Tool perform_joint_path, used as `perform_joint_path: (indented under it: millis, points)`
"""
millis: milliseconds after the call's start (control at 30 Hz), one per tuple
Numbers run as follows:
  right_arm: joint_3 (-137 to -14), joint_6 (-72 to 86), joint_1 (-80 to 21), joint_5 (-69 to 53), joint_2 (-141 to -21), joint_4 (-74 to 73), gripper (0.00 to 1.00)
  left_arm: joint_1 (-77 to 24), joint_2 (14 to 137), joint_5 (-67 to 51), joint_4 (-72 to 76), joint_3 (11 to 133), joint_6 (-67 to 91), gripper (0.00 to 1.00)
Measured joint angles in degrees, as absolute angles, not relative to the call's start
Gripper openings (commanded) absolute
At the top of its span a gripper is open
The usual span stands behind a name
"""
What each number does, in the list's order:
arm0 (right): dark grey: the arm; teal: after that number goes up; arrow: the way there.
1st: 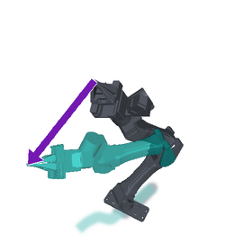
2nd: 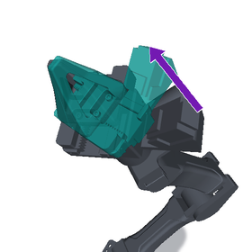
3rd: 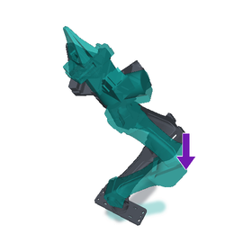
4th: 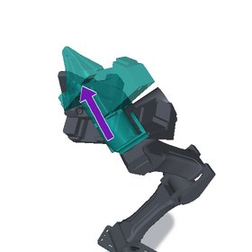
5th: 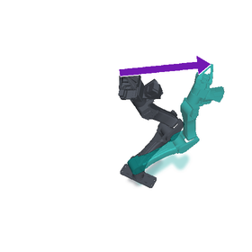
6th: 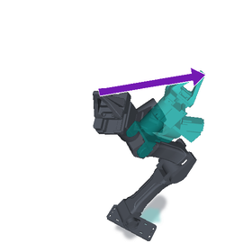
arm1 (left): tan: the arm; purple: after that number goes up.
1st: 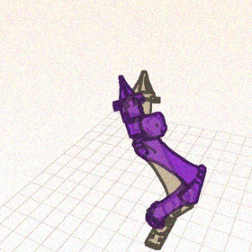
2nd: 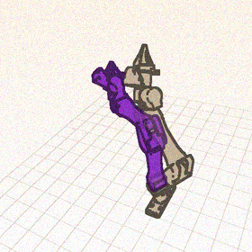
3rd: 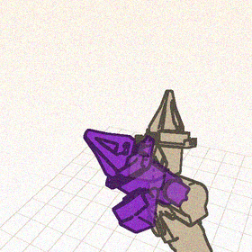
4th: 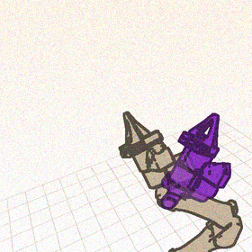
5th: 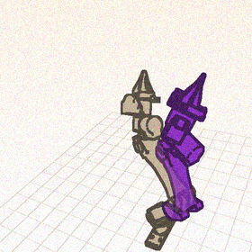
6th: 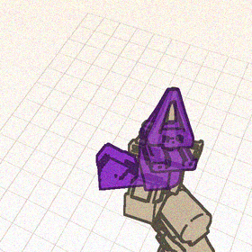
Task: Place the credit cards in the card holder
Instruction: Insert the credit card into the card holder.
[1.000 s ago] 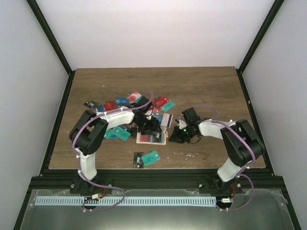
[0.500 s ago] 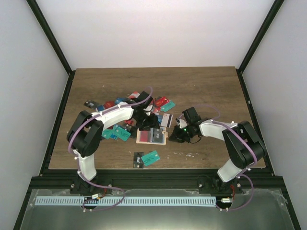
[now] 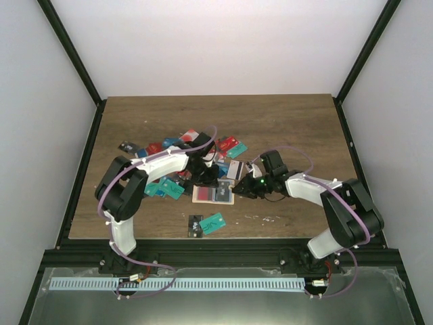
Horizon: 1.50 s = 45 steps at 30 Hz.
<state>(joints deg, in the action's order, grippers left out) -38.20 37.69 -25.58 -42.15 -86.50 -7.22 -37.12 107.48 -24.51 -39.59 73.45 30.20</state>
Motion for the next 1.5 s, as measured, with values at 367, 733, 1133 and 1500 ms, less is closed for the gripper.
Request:
perform_joint_path:
  millis: [367, 733, 1133, 1500]
  points:
    - [-37.54, 40.66, -25.96, -45.71, -87.2, -2.39, 0.16, -37.12, 110.24, -24.43, -39.13, 72.84, 27.81, 0.04]
    - [-37.54, 41.67, -26.59, -45.8, -90.04, -1.74, 0.16, -37.12, 110.56, -23.4, -39.44, 71.61, 26.35, 0.04]
    - [-37.69, 41.65, -26.79, -45.76, -90.96, -1.65, 0.17, -37.19, 112.03, -24.67, -38.81, 71.55, 25.43, 0.04]
    - [-38.59, 41.63, -26.85, -44.49, -91.77, -2.33, 0.26, -37.23, 112.49, -24.58, -39.09, 71.94, 25.43, 0.04]
